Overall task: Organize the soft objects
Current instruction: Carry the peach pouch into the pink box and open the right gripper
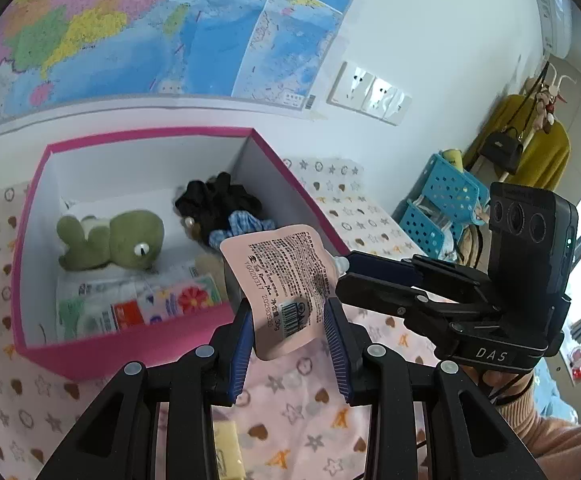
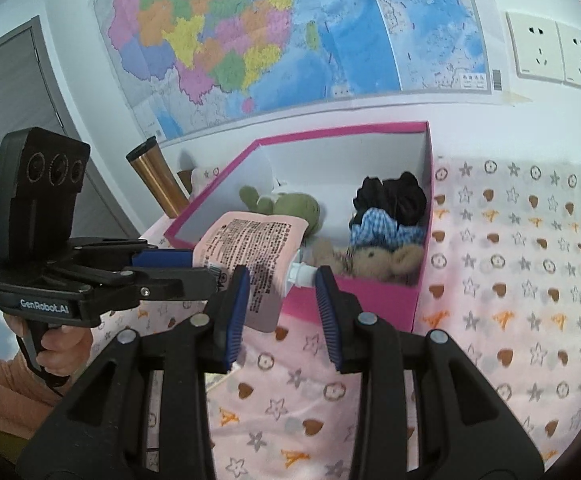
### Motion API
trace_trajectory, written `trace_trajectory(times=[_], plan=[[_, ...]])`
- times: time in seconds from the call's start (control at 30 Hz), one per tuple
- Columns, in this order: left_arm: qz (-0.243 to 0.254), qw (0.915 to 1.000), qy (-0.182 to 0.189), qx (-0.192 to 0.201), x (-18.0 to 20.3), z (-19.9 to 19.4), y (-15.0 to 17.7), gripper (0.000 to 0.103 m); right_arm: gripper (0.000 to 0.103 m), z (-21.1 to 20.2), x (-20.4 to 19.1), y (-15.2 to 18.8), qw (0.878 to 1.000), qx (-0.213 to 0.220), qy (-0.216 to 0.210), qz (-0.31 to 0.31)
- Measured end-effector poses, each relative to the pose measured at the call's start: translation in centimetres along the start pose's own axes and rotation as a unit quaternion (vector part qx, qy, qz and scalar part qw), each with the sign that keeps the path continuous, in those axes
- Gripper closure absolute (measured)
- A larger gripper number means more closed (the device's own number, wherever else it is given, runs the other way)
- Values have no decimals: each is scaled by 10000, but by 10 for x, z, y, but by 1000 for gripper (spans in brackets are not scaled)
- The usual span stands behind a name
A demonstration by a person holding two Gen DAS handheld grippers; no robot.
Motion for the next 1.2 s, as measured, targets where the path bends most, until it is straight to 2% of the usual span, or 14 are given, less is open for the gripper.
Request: trace_trajectory(times=[0.37,0.8,1.0,1.07,1.13,1.2], plan=[[-14,9997,-252,-13,-13,13,-18,69,66,17,12,-22,9999,44,89,-22],[-187,9987,-437,-175,-36,33,-33,69,66,41,26,-33,9998,-65,128,152],[-438,9976,-415,-335,-51,50,-37,69,66,55,37,-38,9995,-154,207,205],[-454,9977,-299,-396,-51,55,-38,69,66,59,40,-39,9994,-186,176,243],[-415,9972,-448,-429,-53,60,-38,70,66,65,37,-40,9993,-247,-35,291],[-397,9968,-518,-454,-56,63,-38,70,66,70,35,-40,9994,-278,127,163]])
Point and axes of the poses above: each gripper's, at about its wrist camera, not at the fingertips, and z roughly the way its jaws point, x to its right, y to its underside, the point moved 8 cm from there along z, roughly the way its jaws point, and after that the axes turned 1 degree about x, right-handed, at the moved point
